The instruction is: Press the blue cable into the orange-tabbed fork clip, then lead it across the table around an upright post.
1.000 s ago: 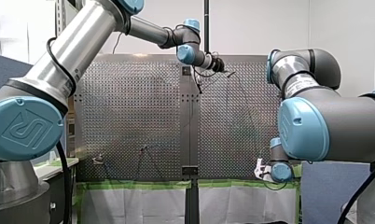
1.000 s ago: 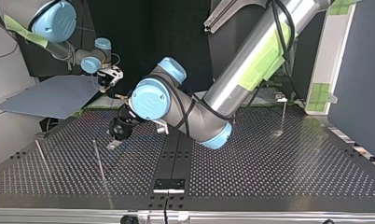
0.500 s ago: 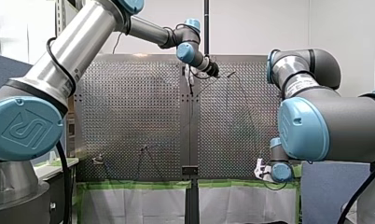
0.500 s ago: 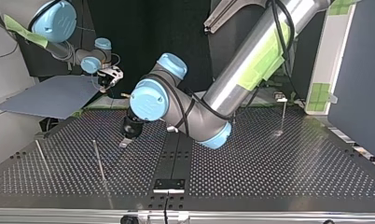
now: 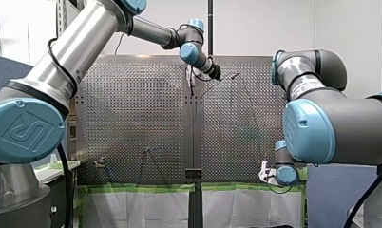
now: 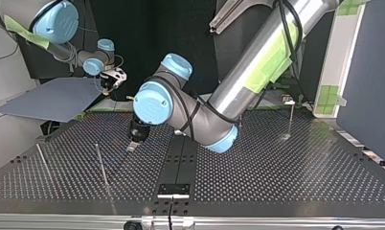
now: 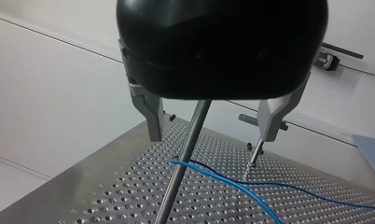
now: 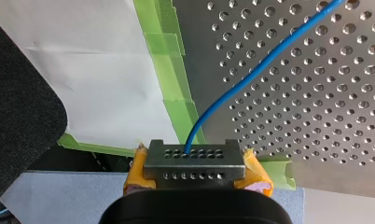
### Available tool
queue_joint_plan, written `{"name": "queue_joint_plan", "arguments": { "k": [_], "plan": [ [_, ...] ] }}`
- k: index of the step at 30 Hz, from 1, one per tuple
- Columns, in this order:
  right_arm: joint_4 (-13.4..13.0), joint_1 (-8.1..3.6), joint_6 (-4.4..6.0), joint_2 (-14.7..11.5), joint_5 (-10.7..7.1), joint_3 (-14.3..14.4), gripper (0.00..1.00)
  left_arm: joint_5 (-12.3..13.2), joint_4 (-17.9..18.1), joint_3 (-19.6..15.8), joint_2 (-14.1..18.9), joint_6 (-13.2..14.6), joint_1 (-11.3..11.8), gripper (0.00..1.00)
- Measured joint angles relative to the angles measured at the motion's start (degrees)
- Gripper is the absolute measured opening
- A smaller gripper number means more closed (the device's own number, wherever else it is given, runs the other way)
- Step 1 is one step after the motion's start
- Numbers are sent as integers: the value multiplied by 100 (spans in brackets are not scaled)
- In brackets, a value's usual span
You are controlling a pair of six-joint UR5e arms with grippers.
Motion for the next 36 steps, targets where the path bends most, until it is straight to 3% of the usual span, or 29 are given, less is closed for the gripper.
{"name": "queue_joint_plan", "arguments": {
  "k": [21, 29, 36],
  "plan": [
    [3, 4, -7, 0, -4, -9, 0, -9, -3, -1, 2, 49, -16, 100],
    [8, 4, -6, -1, -5, -14, 0, -223, -7, -204, 158, 394, -41, 100],
    [12, 4, -9, 0, -1, -15, 0, -465, 356, -616, 560, 657, -25, 100]
  ]
}}
